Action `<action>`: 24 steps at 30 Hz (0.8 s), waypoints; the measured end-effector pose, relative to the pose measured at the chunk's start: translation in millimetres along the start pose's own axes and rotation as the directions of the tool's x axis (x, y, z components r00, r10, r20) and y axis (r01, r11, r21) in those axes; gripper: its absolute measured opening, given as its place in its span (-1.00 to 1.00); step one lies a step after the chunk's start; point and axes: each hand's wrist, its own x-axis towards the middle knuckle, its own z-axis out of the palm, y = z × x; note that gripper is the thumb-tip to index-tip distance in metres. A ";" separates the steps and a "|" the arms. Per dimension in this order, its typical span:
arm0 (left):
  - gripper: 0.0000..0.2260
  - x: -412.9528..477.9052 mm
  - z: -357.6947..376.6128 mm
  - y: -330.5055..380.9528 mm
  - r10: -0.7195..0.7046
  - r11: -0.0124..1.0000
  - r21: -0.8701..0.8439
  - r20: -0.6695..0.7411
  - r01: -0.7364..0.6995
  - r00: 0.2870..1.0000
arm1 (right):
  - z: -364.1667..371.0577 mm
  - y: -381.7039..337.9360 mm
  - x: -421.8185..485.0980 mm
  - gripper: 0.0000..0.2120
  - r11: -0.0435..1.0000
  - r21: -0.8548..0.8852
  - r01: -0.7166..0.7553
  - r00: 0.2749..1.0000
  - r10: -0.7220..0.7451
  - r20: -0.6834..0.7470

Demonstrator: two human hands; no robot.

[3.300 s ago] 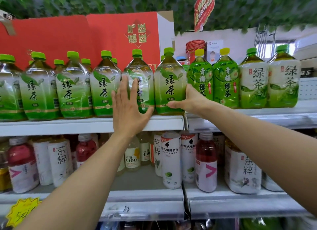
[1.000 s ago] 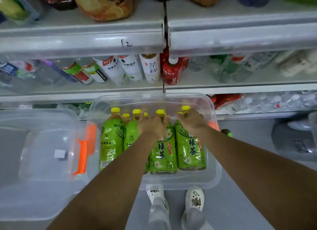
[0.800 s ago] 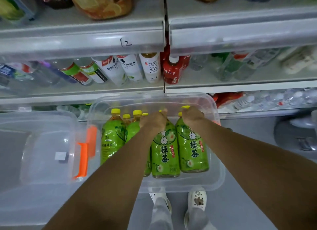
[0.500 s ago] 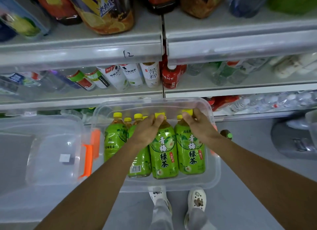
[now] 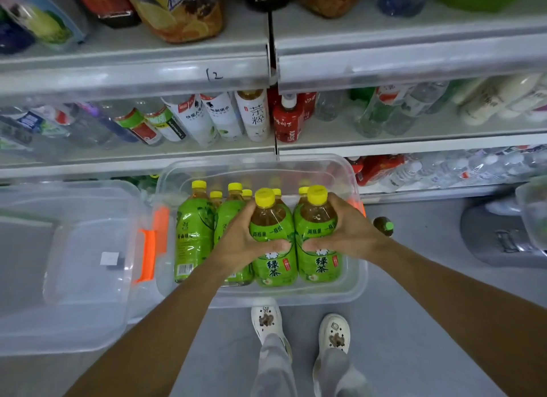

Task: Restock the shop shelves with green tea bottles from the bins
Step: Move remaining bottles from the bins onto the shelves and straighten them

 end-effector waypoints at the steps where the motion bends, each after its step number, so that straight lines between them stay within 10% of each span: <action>1: 0.00 0.7 0.8 -1.2 0.031 0.999 -0.020 -0.021 -0.031 0.999 | 1.9 -0.1 0.4 -0.14 1.000 -0.001 0.015 1.000 -0.015 -0.023; 6: -0.34 -4.5 7.5 11.5 0.084 0.988 -0.117 -0.172 -0.105 0.981 | 2.2 -0.8 -7.0 -0.16 0.996 0.014 0.086 0.988 -0.084 -0.128; 18: 0.19 -54.6 -19.0 141.0 0.109 0.970 -0.164 -0.364 -0.179 0.925 | -73.0 -88.6 -75.8 -0.27 0.956 0.158 0.247 0.948 -0.205 -0.244; 24: -0.32 -110.8 -32.9 234.2 0.206 0.921 -0.202 -0.471 -0.332 0.858 | -141.4 -155.0 -134.0 -0.18 0.918 0.155 0.364 0.897 -0.301 -0.324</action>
